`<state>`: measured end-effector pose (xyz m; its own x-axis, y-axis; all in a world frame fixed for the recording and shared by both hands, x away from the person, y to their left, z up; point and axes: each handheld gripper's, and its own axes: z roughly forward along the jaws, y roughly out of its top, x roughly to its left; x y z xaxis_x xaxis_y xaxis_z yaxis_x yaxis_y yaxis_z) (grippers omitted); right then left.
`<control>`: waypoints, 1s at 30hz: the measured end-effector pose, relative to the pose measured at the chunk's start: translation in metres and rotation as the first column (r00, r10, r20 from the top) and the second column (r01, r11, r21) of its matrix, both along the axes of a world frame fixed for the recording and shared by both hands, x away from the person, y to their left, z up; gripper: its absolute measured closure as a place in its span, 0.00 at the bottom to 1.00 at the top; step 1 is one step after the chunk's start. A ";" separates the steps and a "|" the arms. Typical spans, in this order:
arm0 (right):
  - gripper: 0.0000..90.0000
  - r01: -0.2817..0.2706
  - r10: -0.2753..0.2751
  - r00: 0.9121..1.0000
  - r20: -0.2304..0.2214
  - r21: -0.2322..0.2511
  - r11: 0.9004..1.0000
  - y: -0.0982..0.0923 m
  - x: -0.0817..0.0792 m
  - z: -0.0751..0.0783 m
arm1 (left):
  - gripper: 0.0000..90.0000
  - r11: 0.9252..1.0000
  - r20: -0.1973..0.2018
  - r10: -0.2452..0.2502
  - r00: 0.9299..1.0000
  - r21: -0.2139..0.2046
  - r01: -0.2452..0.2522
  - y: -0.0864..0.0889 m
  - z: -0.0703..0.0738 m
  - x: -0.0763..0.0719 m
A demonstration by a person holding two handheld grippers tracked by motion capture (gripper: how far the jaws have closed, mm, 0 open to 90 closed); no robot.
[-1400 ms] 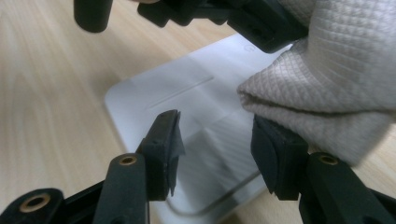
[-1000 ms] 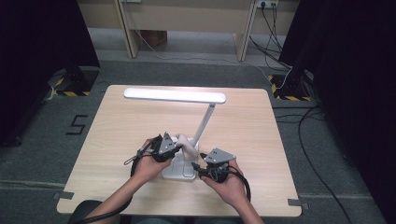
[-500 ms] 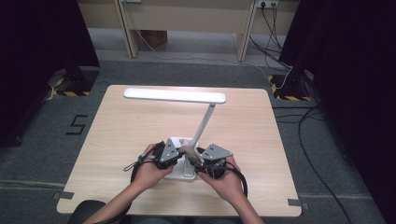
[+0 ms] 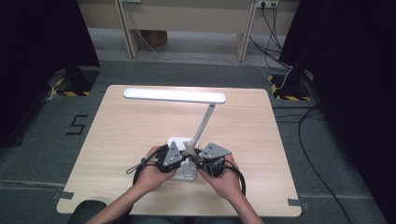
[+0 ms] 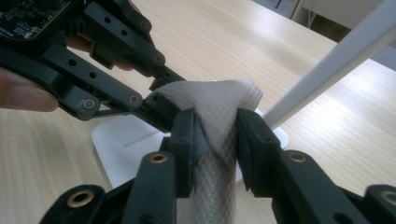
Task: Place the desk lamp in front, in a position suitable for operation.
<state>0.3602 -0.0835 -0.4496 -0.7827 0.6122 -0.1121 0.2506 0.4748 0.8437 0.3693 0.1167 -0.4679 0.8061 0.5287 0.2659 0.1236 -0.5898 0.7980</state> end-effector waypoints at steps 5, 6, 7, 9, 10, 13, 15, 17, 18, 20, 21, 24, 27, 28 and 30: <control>0.87 -0.011 0.011 1.000 0.016 -0.021 1.000 0.000 0.000 0.001 | 0.88 1.000 0.002 -0.001 1.000 -0.011 0.001 0.000 0.001 -0.001; 0.89 -0.011 0.012 1.000 0.014 -0.023 1.000 0.000 -0.001 0.001 | 0.88 1.000 0.004 -0.002 1.000 -0.011 0.002 0.000 0.001 -0.002; 0.90 -0.011 0.011 1.000 0.012 -0.024 1.000 0.000 -0.001 0.002 | 0.88 1.000 0.004 -0.002 1.000 -0.013 0.002 -0.001 0.001 -0.002; 0.91 -0.008 0.009 1.000 0.013 -0.031 0.999 -0.001 -0.001 0.003 | 0.87 1.000 0.003 -0.005 1.000 -0.015 0.005 -0.001 0.001 -0.002; 0.91 -0.005 0.006 1.000 0.008 -0.029 1.000 -0.001 -0.002 0.003 | 0.87 1.000 0.002 -0.006 1.000 -0.019 0.006 -0.001 0.000 -0.002; 0.92 0.010 -0.010 1.000 0.009 -0.024 1.000 -0.003 -0.003 0.003 | 0.85 0.999 0.006 -0.013 1.000 -0.037 0.013 -0.002 0.001 -0.002; 0.92 0.024 -0.024 1.000 0.011 -0.022 0.999 -0.004 -0.004 0.005 | 0.83 0.999 0.013 -0.021 1.000 -0.048 0.022 -0.002 0.003 -0.003; 0.93 0.035 -0.034 0.999 0.024 -0.030 0.999 -0.006 -0.005 0.007 | 0.78 0.998 0.021 -0.021 1.000 -0.060 0.022 -0.002 0.006 -0.005; 0.93 0.041 -0.039 0.999 0.035 -0.042 0.998 -0.008 -0.006 0.008 | 0.74 0.998 0.021 -0.023 1.000 -0.064 0.024 -0.002 0.006 -0.006; 0.93 0.059 -0.057 0.997 0.046 -0.049 0.997 -0.014 -0.006 0.011 | 0.70 0.996 0.026 -0.020 0.999 -0.081 0.022 0.001 0.007 -0.009; 0.93 0.070 -0.067 0.996 0.050 -0.045 0.997 -0.018 -0.007 0.013 | 0.69 0.996 0.029 -0.016 0.999 -0.085 0.018 0.004 0.007 -0.011; 0.93 0.112 -0.109 0.991 0.079 -0.026 0.993 -0.032 -0.009 0.021 | 0.66 0.996 0.015 0.003 1.000 -0.085 -0.001 0.015 0.003 -0.015; 0.93 0.163 -0.160 0.977 0.139 -0.007 0.987 -0.045 -0.010 0.036 | 0.70 0.996 -0.023 0.036 0.999 -0.083 -0.037 0.029 -0.006 -0.013; 0.93 0.174 -0.173 0.972 0.159 0.007 0.985 -0.049 -0.010 0.042 | 0.72 0.996 -0.035 0.048 0.998 -0.077 -0.050 0.033 -0.009 -0.012; 0.93 0.204 -0.207 0.959 0.192 0.036 0.978 -0.056 -0.010 0.055 | 0.73 0.994 -0.052 0.077 0.996 -0.071 -0.081 0.040 -0.016 -0.010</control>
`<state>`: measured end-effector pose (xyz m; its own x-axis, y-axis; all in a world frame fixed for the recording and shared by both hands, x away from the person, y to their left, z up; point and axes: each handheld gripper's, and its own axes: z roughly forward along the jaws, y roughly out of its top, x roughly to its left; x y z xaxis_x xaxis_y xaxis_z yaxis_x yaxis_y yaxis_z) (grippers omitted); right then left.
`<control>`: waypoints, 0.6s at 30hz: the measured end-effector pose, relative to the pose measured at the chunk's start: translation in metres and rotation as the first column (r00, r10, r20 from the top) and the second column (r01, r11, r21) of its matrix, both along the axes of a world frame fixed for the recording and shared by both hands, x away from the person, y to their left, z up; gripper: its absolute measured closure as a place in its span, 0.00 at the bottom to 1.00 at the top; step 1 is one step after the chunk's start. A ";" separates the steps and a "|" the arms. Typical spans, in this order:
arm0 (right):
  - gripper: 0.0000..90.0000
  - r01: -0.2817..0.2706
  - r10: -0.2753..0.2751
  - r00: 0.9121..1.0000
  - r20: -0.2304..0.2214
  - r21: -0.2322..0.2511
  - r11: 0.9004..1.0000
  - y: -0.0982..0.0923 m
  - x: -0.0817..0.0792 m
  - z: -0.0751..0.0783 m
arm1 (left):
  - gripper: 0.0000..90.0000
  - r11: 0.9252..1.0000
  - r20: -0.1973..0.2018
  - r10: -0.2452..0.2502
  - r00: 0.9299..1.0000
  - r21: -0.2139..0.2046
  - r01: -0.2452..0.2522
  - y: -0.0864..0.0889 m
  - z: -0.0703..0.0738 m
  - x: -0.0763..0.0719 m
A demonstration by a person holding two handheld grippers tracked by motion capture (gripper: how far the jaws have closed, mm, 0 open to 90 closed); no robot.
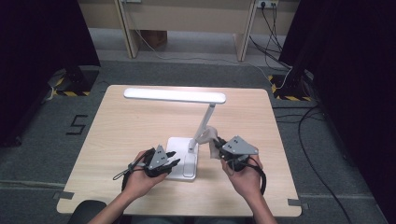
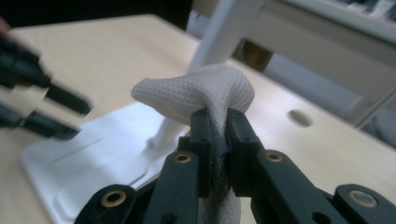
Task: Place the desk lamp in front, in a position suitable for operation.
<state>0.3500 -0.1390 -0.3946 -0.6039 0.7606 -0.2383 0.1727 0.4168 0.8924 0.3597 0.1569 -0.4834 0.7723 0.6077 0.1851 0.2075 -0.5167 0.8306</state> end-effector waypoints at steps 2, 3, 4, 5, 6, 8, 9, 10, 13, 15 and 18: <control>0.93 0.035 -0.036 0.999 0.041 0.020 0.999 -0.005 0.000 0.013 | 0.75 1.000 -0.025 0.022 0.999 0.003 -0.022 0.005 -0.006 0.001; 0.93 0.048 -0.050 0.996 0.071 0.020 0.999 -0.008 0.001 0.021 | 0.76 1.000 -0.034 0.028 0.999 0.000 -0.028 0.008 -0.008 0.002; 0.93 0.057 -0.059 0.994 0.087 0.028 0.998 -0.011 0.002 0.027 | 0.76 0.999 -0.035 0.034 0.999 -0.001 -0.034 0.009 -0.010 0.002; 0.93 0.059 -0.062 0.993 0.104 0.034 0.998 -0.013 0.004 0.034 | 0.76 0.999 -0.035 0.039 0.999 0.001 -0.039 0.010 -0.012 0.003; 0.93 0.067 -0.072 0.991 0.116 0.044 0.997 -0.014 0.005 0.039 | 0.77 0.999 -0.042 0.040 0.998 -0.001 -0.040 0.011 -0.013 0.003; 0.92 0.071 -0.078 0.988 0.137 0.053 0.996 -0.015 0.006 0.049 | 0.77 0.999 -0.049 0.033 0.998 0.008 -0.033 0.011 -0.016 0.002; 0.92 0.067 -0.075 0.985 0.154 0.056 0.996 -0.015 0.006 0.053 | 0.77 1.000 -0.053 0.029 0.998 0.011 -0.029 0.010 -0.017 0.002; 0.92 0.064 -0.073 0.984 0.165 0.061 0.996 -0.014 0.006 0.057 | 0.77 1.000 -0.056 0.029 0.998 0.010 -0.028 0.010 -0.018 0.002; 0.92 0.053 -0.065 0.980 0.185 0.069 0.996 -0.010 0.006 0.065 | 0.77 1.000 -0.057 0.028 0.998 0.009 -0.028 0.010 -0.019 0.002; 0.92 0.045 -0.057 0.978 0.200 0.064 0.997 -0.008 0.006 0.069 | 0.77 1.000 -0.058 0.029 0.998 0.013 -0.028 0.010 -0.019 0.003; 0.92 0.042 -0.054 0.979 0.195 0.064 0.997 -0.005 0.008 0.070 | 0.77 0.999 -0.063 0.033 0.997 0.003 -0.033 0.010 -0.020 0.004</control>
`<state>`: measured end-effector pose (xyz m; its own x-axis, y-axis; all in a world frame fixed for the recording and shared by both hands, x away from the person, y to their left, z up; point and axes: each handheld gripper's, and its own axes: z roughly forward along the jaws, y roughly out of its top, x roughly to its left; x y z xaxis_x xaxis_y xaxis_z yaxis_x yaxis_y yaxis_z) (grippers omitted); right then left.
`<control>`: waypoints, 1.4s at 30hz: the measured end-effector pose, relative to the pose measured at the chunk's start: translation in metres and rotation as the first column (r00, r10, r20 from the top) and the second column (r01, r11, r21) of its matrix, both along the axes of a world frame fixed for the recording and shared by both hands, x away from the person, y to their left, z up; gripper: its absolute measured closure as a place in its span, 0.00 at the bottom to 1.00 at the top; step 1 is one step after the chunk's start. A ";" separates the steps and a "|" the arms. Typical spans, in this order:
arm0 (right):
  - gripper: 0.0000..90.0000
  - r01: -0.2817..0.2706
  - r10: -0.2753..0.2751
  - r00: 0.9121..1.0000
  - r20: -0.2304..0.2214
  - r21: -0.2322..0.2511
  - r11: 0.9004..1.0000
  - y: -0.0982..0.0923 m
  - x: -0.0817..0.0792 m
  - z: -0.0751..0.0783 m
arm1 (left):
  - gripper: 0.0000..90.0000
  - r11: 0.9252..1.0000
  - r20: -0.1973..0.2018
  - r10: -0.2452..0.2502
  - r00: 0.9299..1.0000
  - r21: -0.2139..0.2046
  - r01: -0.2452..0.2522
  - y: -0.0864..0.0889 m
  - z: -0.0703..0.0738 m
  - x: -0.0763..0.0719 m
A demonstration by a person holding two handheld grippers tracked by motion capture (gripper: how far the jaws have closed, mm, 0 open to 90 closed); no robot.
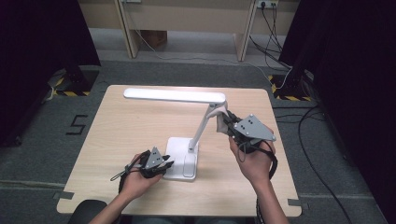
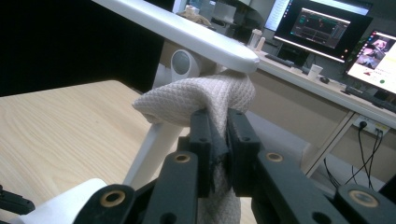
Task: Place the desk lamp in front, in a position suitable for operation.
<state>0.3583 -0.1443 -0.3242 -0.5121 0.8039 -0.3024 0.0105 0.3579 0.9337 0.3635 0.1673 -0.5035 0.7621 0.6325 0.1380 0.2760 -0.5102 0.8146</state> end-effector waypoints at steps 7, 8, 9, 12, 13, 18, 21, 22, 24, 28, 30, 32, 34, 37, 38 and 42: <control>0.92 0.004 -0.004 1.000 -0.006 -0.004 1.000 0.003 0.003 -0.001 | 0.77 1.000 -0.004 -0.010 1.000 -0.002 0.010 -0.004 -0.002 0.001; 0.92 0.003 -0.003 1.000 0.004 -0.016 1.000 0.003 0.003 -0.001 | 0.77 1.000 0.000 -0.017 1.000 0.006 0.017 -0.004 -0.001 0.001; 0.92 0.005 -0.005 1.000 -0.003 -0.016 1.000 0.004 0.003 0.000 | 0.77 1.000 0.003 -0.015 1.000 -0.010 0.015 -0.006 0.000 0.000; 0.92 0.005 -0.005 1.000 -0.005 -0.032 0.999 0.005 0.003 0.004 | 0.76 1.000 -0.001 -0.022 1.000 -0.014 0.022 -0.006 0.000 0.001; 0.92 0.005 -0.005 1.000 -0.003 -0.044 0.999 0.005 0.003 0.005 | 0.76 1.000 -0.002 -0.024 1.000 -0.012 0.024 -0.006 0.000 0.002; 0.92 0.012 -0.012 1.000 0.001 -0.041 0.999 0.005 0.001 0.006 | 0.76 0.999 -0.015 -0.022 1.000 -0.024 0.022 -0.006 -0.001 0.005; 0.91 0.013 -0.013 1.000 0.003 -0.048 0.999 0.005 0.001 0.005 | 0.75 0.999 -0.026 -0.022 0.999 -0.036 0.021 -0.007 -0.002 0.007; 0.91 0.014 -0.014 1.000 0.001 -0.048 0.999 0.005 0.001 0.004 | 0.75 0.999 -0.029 -0.024 0.999 -0.030 0.024 -0.007 -0.002 0.008; 0.91 0.015 -0.015 1.000 -0.002 -0.051 0.999 0.004 0.001 0.005 | 0.75 0.999 -0.031 -0.026 0.999 -0.029 0.025 -0.007 -0.003 0.009; 0.91 0.017 -0.017 1.000 -0.003 -0.045 0.999 0.004 0.001 0.004 | 0.75 0.999 -0.043 -0.026 0.999 -0.035 0.024 -0.009 -0.004 0.010; 0.91 0.017 -0.017 1.000 -0.001 -0.048 0.999 0.005 0.001 0.002 | 0.75 0.999 -0.053 -0.025 0.998 -0.031 0.023 -0.009 -0.006 0.010; 0.91 0.012 -0.012 1.000 0.000 -0.056 0.998 0.007 0.002 0.001 | 0.75 0.999 -0.056 -0.020 0.998 -0.034 0.018 -0.008 -0.006 0.010; 0.91 0.015 -0.015 1.000 -0.002 -0.059 0.998 0.008 0.001 0.000 | 0.75 0.999 -0.060 -0.019 0.998 -0.040 0.017 -0.009 -0.006 0.010; 0.91 0.012 -0.013 1.000 -0.006 -0.064 0.998 0.008 0.001 -0.001 | 0.76 0.998 -0.071 -0.024 0.997 -0.054 0.020 -0.009 -0.007 0.010; 0.91 0.009 -0.009 1.000 -0.003 -0.066 0.998 0.008 0.002 -0.001 | 0.76 0.998 -0.072 -0.024 0.997 -0.055 0.020 -0.009 -0.007 0.010; 0.91 0.008 -0.009 1.000 -0.019 -0.072 0.997 0.009 0.003 -0.005 | 0.77 0.998 -0.071 -0.024 0.997 -0.061 0.020 -0.009 -0.007 0.010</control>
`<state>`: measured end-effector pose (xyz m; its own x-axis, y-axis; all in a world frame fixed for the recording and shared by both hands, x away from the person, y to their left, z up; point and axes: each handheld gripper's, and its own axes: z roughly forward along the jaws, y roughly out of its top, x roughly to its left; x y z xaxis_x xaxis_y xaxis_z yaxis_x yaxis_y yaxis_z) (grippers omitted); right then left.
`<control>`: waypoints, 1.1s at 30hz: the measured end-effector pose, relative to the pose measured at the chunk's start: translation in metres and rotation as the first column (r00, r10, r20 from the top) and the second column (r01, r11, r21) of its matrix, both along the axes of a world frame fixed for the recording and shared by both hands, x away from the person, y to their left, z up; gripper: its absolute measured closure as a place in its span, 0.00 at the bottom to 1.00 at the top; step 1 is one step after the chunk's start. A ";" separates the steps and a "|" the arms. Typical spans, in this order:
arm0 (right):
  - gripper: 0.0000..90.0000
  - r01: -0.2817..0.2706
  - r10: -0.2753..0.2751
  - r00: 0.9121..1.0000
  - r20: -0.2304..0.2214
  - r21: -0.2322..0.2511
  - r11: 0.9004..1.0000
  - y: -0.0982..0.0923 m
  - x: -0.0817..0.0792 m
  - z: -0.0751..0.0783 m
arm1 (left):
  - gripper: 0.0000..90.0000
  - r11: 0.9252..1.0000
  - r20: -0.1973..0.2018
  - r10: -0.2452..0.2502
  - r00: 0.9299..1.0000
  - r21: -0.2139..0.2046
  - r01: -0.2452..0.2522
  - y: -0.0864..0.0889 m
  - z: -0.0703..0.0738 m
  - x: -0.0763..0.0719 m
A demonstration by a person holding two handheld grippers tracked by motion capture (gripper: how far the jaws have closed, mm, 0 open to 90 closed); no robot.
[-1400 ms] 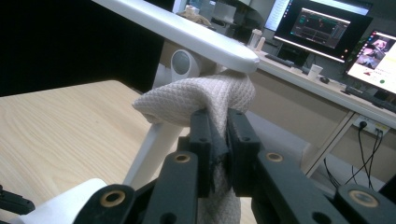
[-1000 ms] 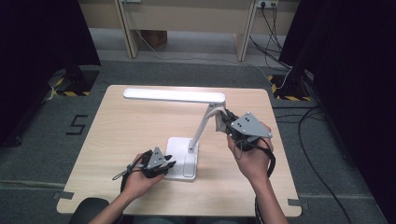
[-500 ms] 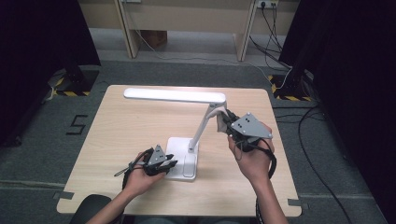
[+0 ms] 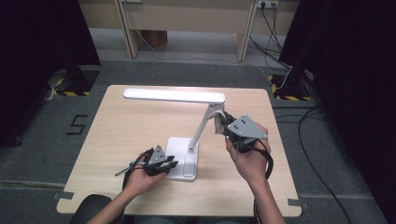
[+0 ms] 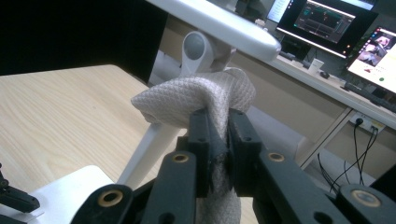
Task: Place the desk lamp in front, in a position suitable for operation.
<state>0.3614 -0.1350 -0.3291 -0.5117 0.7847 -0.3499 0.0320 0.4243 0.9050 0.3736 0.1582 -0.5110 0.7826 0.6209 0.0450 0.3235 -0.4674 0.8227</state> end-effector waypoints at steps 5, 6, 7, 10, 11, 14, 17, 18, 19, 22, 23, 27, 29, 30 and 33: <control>0.91 0.001 -0.001 1.000 -0.008 0.003 1.000 0.001 0.000 -0.004 | 0.78 1.000 0.012 0.000 1.000 0.006 0.000 -0.001 0.000 -0.001; 0.91 0.002 -0.002 1.000 -0.010 -0.002 1.000 0.001 0.000 -0.005 | 0.78 1.000 0.010 0.001 1.000 -0.001 -0.001 -0.001 -0.001 0.000; 0.91 0.002 -0.002 1.000 -0.017 0.000 1.000 0.002 0.001 -0.006 | 0.78 1.000 0.011 0.003 1.000 -0.007 -0.003 -0.001 -0.001 0.000; 0.91 0.000 0.000 1.000 -0.016 -0.013 1.000 0.003 0.002 -0.009 | 0.78 1.000 0.010 0.004 1.000 -0.013 -0.004 -0.001 -0.002 0.000; 0.91 0.002 -0.002 1.000 -0.022 -0.006 1.000 0.003 0.002 -0.010 | 0.78 1.000 0.008 0.005 1.000 -0.014 -0.004 -0.001 -0.002 0.000; 0.91 -0.001 0.001 1.000 -0.022 -0.011 1.000 0.003 0.002 -0.012 | 0.78 1.000 0.011 0.005 1.000 -0.014 -0.005 -0.001 -0.002 -0.001; 0.91 0.002 -0.002 1.000 -0.028 -0.012 1.000 0.004 0.002 -0.015 | 0.78 1.000 0.012 0.004 1.000 -0.011 -0.004 -0.001 -0.002 -0.001; 0.91 0.002 -0.002 1.000 -0.029 -0.019 1.000 0.005 0.002 -0.016 | 0.78 1.000 0.011 0.005 1.000 -0.013 -0.004 -0.001 -0.002 -0.001; 0.91 0.000 -0.001 1.000 -0.031 -0.017 1.000 0.006 0.002 -0.018 | 0.78 1.000 0.011 0.005 1.000 -0.014 -0.005 -0.001 -0.002 -0.001; 0.91 -0.001 0.001 0.999 -0.034 -0.021 1.000 0.007 0.003 -0.020 | 0.79 1.000 0.011 0.004 1.000 -0.013 -0.004 -0.001 -0.002 -0.001; 0.91 0.000 -0.001 0.999 -0.037 -0.022 1.000 0.007 0.003 -0.021 | 0.79 1.000 0.011 0.004 1.000 -0.014 -0.004 -0.001 -0.002 -0.001; 0.91 0.000 0.000 0.999 -0.041 -0.017 1.000 0.008 0.003 -0.023 | 0.79 1.000 0.012 0.003 1.000 -0.014 -0.003 -0.001 -0.002 -0.001; 0.91 -0.002 0.001 0.999 -0.045 -0.019 1.000 0.008 0.003 -0.024 | 0.79 1.000 0.012 0.003 1.000 -0.012 -0.003 -0.001 -0.002 -0.001; 0.91 -0.004 0.003 0.999 -0.043 -0.020 1.000 0.008 0.003 -0.025 | 0.79 1.000 0.012 0.003 1.000 -0.012 -0.003 -0.001 -0.002 -0.001; 0.91 -0.002 0.001 0.999 -0.051 -0.014 1.000 0.009 0.003 -0.028 | 0.79 1.000 0.012 0.004 1.000 -0.013 -0.004 -0.001 -0.002 -0.001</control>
